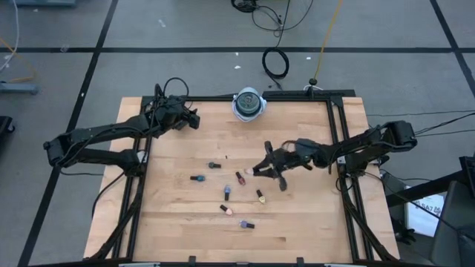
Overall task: Pick & Place Nail Polish
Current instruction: Put the white nail polish bottle into the black bin
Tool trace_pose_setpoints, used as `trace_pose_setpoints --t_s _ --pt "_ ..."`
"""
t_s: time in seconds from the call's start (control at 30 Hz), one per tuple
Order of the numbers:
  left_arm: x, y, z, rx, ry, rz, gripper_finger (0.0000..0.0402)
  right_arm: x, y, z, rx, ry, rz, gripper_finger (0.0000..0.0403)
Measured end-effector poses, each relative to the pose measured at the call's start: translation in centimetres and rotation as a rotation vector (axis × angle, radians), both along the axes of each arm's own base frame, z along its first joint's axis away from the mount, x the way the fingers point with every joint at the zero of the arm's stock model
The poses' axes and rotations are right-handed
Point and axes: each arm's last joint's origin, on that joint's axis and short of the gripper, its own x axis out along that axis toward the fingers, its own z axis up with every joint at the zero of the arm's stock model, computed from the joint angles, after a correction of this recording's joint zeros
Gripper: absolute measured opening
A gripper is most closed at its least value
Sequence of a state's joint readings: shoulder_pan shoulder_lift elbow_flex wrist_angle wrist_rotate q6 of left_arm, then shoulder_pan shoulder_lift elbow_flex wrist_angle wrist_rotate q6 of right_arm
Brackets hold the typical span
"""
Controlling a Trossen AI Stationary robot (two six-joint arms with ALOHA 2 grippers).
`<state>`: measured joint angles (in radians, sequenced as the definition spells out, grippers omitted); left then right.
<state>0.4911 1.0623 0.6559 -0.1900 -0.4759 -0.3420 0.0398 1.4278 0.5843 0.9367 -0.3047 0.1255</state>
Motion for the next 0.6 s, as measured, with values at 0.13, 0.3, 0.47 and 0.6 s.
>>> trace_pose_setpoints --t_s 0.13,0.3,0.47,0.6 --pt "0.0 0.0 0.0 -0.001 -0.001 0.0 0.0298 -1.4 0.6 0.7 0.07 -0.17 0.164 0.005" --pt "0.0 0.0 0.0 -0.006 -0.007 0.0 0.0303 -3.2 1.8 2.1 0.101 -0.371 0.366 0.005" --pt "0.0 0.0 0.0 -0.007 -0.009 0.001 0.0299 -3.8 3.1 2.7 0.125 -0.424 0.466 0.005" --pt "0.0 0.0 0.0 -0.008 -0.01 0.002 0.0301 -3.8 4.2 3.6 0.161 -0.436 0.518 0.005"
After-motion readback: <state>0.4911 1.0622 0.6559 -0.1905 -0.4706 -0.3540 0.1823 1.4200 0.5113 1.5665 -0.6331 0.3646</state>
